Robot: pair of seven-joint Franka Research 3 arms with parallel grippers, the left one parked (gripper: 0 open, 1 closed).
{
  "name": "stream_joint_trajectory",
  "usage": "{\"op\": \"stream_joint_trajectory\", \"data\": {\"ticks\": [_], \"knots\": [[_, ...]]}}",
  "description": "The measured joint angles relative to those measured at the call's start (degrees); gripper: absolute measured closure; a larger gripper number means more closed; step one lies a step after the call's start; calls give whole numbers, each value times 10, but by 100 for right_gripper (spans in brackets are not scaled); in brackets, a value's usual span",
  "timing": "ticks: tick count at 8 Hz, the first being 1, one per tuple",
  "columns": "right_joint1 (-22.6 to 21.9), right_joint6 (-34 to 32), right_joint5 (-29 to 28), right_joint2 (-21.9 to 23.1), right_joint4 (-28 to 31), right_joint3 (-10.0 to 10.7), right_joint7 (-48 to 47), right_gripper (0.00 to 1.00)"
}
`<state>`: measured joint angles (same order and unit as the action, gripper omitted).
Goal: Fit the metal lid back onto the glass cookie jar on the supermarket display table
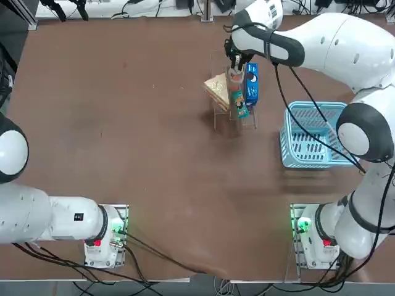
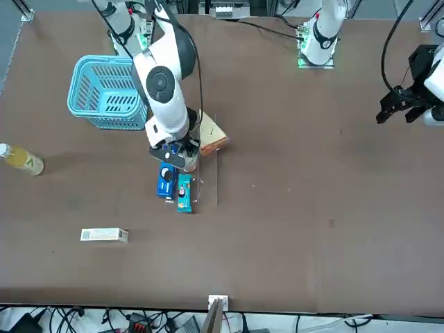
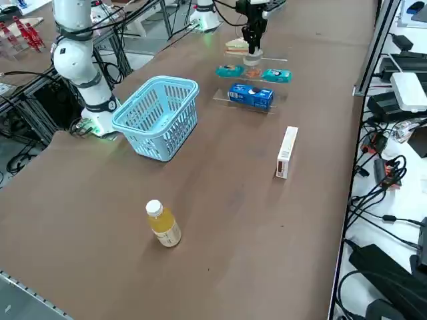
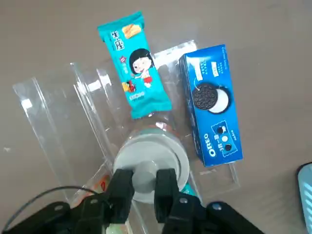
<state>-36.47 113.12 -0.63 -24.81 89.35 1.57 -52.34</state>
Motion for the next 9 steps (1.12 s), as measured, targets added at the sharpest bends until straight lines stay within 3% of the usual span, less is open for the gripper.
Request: {"op": "stream_joint_trajectory", "data": {"ticks": [9], "knots": [[-6, -6, 0, -9, 8, 1, -17, 73]]}}
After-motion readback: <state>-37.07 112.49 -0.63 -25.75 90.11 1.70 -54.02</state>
